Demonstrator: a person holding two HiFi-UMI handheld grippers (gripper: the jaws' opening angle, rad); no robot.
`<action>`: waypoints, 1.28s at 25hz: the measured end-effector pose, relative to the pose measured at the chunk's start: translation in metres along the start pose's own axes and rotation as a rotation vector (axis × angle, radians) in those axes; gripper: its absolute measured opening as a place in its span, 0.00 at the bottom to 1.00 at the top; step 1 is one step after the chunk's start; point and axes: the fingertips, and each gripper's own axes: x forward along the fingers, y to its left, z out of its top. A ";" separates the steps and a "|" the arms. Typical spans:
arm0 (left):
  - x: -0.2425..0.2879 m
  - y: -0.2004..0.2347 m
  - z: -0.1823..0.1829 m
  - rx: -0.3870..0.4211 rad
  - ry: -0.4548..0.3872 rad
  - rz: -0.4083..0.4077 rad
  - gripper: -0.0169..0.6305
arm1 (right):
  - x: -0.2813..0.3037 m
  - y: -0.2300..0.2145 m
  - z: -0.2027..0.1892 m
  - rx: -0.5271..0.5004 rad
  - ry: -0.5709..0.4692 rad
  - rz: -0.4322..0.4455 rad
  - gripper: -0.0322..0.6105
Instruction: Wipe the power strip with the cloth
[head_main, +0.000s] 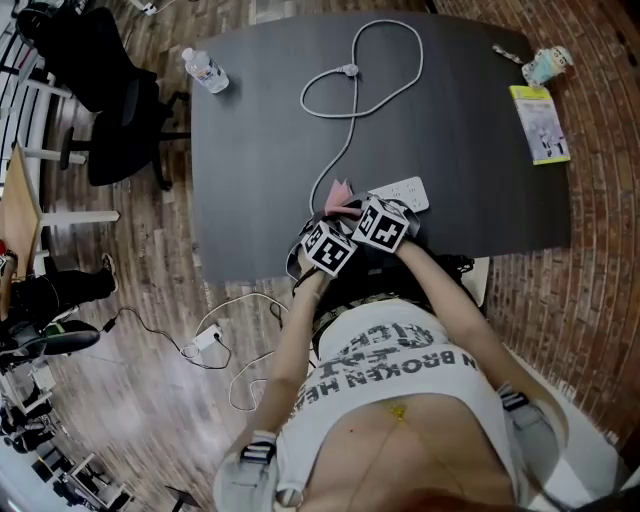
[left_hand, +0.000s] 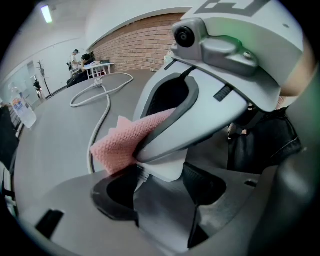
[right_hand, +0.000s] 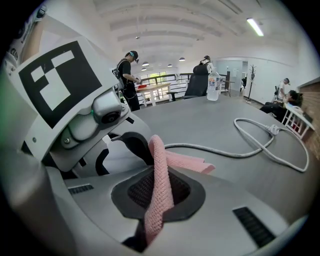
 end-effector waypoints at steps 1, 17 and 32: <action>0.000 0.000 0.000 0.000 -0.001 0.000 0.44 | 0.000 0.000 0.000 0.001 -0.001 -0.002 0.08; 0.000 -0.001 -0.001 -0.002 0.005 -0.009 0.45 | -0.015 -0.016 -0.017 0.037 0.005 -0.037 0.08; -0.002 -0.006 0.001 -0.002 0.005 -0.025 0.45 | -0.035 -0.035 -0.038 0.103 0.007 -0.077 0.08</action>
